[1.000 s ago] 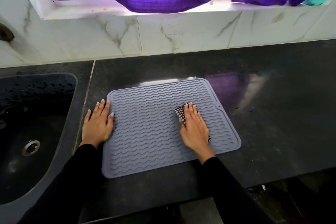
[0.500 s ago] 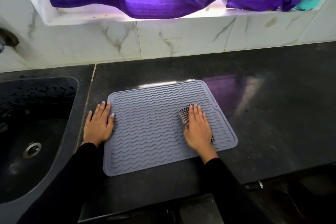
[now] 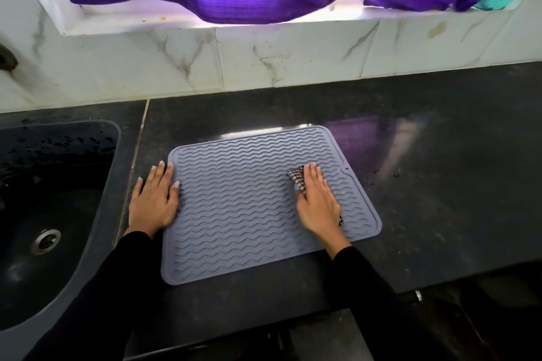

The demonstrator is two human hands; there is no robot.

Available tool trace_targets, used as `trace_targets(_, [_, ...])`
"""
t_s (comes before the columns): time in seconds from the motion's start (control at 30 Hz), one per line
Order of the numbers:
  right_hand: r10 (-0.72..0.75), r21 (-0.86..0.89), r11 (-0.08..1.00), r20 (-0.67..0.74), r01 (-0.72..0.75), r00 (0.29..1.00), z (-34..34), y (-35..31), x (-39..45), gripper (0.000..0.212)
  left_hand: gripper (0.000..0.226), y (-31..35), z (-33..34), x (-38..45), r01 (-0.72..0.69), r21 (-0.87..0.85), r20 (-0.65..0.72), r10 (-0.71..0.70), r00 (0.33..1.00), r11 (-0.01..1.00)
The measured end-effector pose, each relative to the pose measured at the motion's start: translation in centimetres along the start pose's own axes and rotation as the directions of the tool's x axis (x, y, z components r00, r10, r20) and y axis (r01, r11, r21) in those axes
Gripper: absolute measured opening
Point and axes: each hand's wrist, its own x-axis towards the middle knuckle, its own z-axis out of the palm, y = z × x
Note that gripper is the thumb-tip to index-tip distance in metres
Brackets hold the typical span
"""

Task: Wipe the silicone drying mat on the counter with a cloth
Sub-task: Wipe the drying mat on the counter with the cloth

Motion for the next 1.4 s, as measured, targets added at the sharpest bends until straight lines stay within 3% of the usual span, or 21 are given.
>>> trace_targets(0.03, [0.088,0.207,0.974,0.020,-0.090,0.996,-0.8,-0.2,0.1,0.054,0.068,0.0,-0.1,0.0,0.001,-0.003,0.002,-0.001,1.000,1.000])
trace_targets(0.07, [0.176,0.462,0.869,0.042,-0.175,0.983,-1.8,-0.3,0.4,0.048,0.068,0.0,-0.1,0.1,0.003,-0.007,0.007,-0.003,1.000,1.000])
trace_targets(0.1, [0.251,0.695,0.684,0.061,-0.222,0.966,-2.8,-0.2,0.9,0.042,0.068,0.0,-0.1,0.1,0.005,-0.012,0.009,-0.005,1.000,1.000])
trace_targets(0.13, [0.320,0.813,0.538,0.049,-0.224,0.946,-3.7,0.1,1.5,0.039,0.069,0.0,-0.1,0.1,0.006,-0.014,0.010,-0.006,1.000,1.000])
trace_targets(0.17, [0.347,0.820,0.534,0.011,-0.207,0.938,-4.4,0.4,2.0,0.038,0.069,0.0,-0.1,0.1,0.006,-0.014,0.008,-0.006,1.000,1.000])
trace_targets(0.2, [0.331,0.728,0.658,-0.050,-0.192,0.942,-4.7,0.8,2.3,0.041,0.069,0.0,-0.1,0.1,0.007,-0.013,0.005,-0.007,1.000,1.000])
trace_targets(0.27, [0.197,0.349,0.926,-0.122,-0.144,0.973,-4.2,1.1,2.5,0.051,0.068,0.0,0.0,0.2,0.006,-0.012,0.004,-0.006,1.000,1.000])
trace_targets(0.33, [0.053,-0.037,0.998,-0.106,-0.058,0.993,-1.9,1.5,2.4,0.059,0.068,-0.1,0.2,0.3,0.000,-0.011,0.000,0.000,1.000,1.000])
trace_targets(0.4, [-0.060,-0.313,0.949,-0.109,0.023,0.992,0.0,1.7,2.2,0.066,0.067,-0.2,0.3,0.3,0.001,-0.011,-0.003,-0.001,1.000,1.000])
trace_targets(0.7, [-0.007,-0.262,0.964,-0.161,-0.036,0.987,0.3,1.9,2.7,0.066,0.070,-0.1,0.2,0.1,-0.007,-0.013,-0.020,0.007,1.000,1.000])
trace_targets(0.77, [0.030,-0.168,0.984,-0.168,-0.059,0.985,-0.5,1.4,2.3,0.060,0.069,-0.2,0.2,0.2,-0.001,-0.015,-0.020,0.001,1.000,1.000])
trace_targets(0.83, [0.155,0.095,0.986,-0.179,-0.139,0.972,-1.5,1.0,2.5,0.052,0.070,-0.2,0.1,0.1,-0.002,-0.013,-0.016,0.002,1.000,1.000])
trace_targets(0.87, [0.225,0.281,0.944,-0.174,-0.170,0.959,-2.1,1.0,2.8,0.047,0.070,-0.2,0.1,0.0,-0.003,-0.013,-0.013,0.003,1.000,1.000])
trace_targets(0.93, [0.337,0.672,0.725,-0.154,-0.151,0.929,-3.6,1.3,3.7,0.038,0.069,-0.1,0.0,0.0,-0.002,-0.014,-0.005,0.002,1.000,1.000])
trace_targets(0.97, [0.385,0.739,0.658,-0.168,-0.142,0.907,-4.3,1.7,4.0,0.036,0.068,-0.1,0.0,0.0,-0.002,-0.014,-0.002,0.002,1.000,1.000])
trace_targets(1.0, [0.413,0.738,0.658,-0.185,-0.151,0.892,-5.1,1.9,3.9,0.036,0.068,-0.1,-0.1,0.1,-0.004,-0.015,-0.002,0.004,1.000,1.000])
trace_targets(1.13, [0.237,0.313,0.936,-0.217,-0.163,0.947,-4.4,2.7,2.4,0.051,0.068,-0.2,0.1,0.1,-0.004,-0.025,-0.004,0.004,1.000,1.000])
trace_targets(1.2, [0.124,0.024,0.992,-0.195,-0.121,0.973,-2.3,2.8,1.6,0.058,0.068,-0.2,0.2,0.1,-0.006,-0.026,-0.009,0.006,1.000,1.000])
trace_targets(1.27, [0.017,-0.239,0.968,-0.213,-0.069,0.977,-0.5,3.2,1.4,0.066,0.068,-0.3,0.2,0.1,-0.009,-0.022,-0.015,0.008,1.000,1.000])
trace_targets(1.4, [0.082,-0.194,0.973,-0.209,-0.124,0.974,-0.2,3.5,1.9,0.071,0.068,-0.3,0.3,0.2,-0.007,-0.016,-0.021,0.006,1.000,1.000])
